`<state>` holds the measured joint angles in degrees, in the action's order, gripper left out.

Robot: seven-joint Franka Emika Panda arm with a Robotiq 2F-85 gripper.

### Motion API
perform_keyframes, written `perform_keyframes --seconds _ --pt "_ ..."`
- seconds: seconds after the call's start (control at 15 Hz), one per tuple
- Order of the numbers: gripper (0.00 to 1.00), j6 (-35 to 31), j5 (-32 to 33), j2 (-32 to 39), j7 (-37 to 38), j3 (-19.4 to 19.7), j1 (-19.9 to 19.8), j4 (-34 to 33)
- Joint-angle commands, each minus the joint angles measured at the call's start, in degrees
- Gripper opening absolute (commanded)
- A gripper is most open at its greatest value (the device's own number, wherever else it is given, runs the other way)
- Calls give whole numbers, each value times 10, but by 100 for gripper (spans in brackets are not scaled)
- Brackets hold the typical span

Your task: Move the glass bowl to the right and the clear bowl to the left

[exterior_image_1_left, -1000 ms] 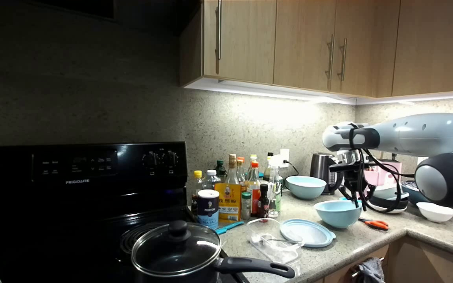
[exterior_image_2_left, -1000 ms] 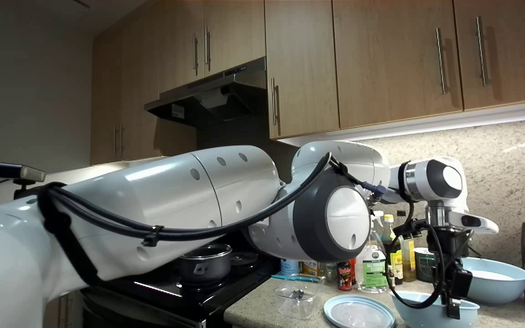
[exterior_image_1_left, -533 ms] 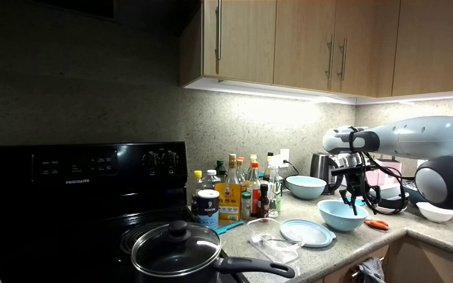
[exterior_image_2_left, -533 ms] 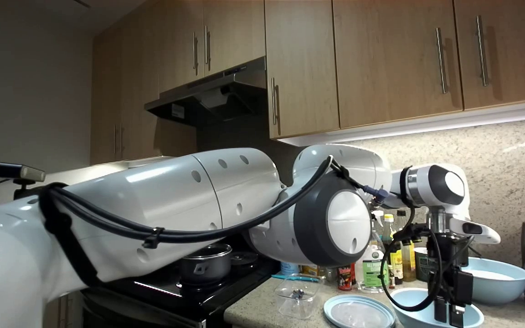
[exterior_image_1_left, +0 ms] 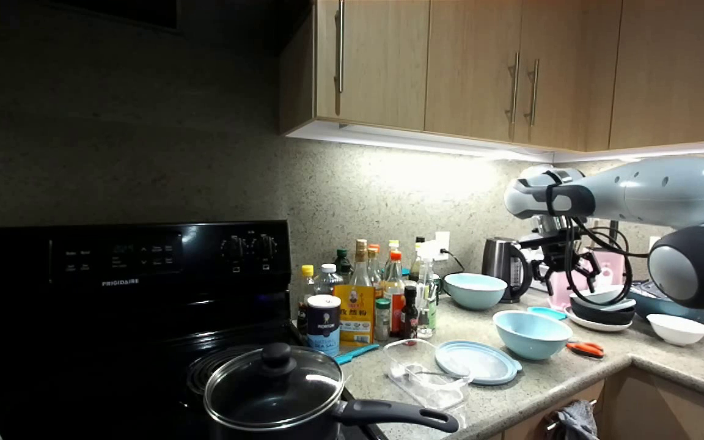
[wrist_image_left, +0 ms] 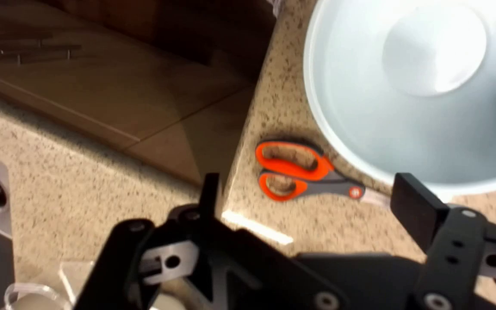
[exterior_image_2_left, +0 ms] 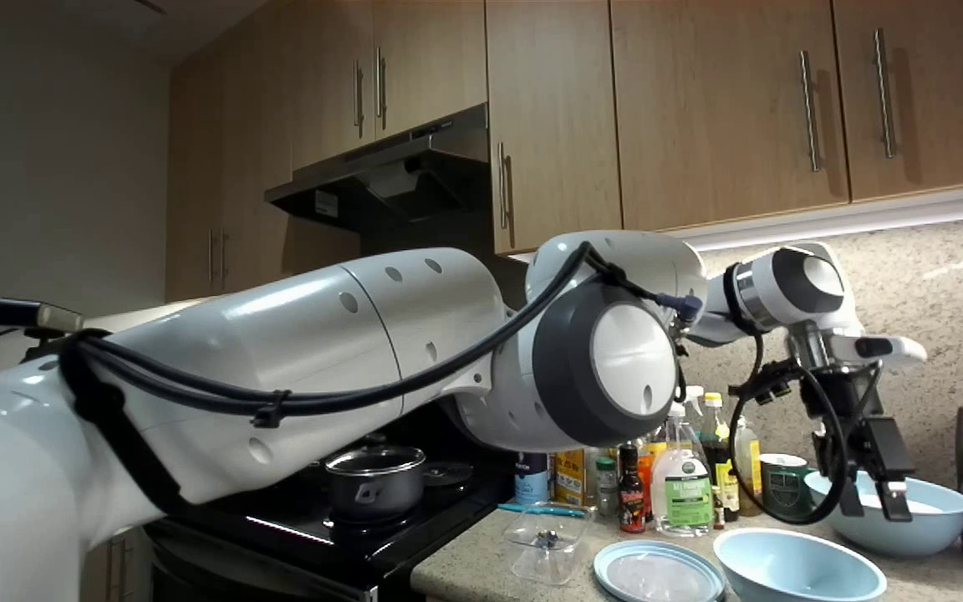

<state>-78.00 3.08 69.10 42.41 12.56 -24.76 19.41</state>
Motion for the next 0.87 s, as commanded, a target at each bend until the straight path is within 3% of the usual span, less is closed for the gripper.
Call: perform_keyframes --seconds 0.0,0.2,0.27,0.8 --pt "100 -49 31 -49 12 20 6 0" --pt "100 -101 32 -78 52 24 5 -1" --pt "100 -86 29 -71 22 16 3 11" --pt "100 -88 28 -73 24 15 4 19"
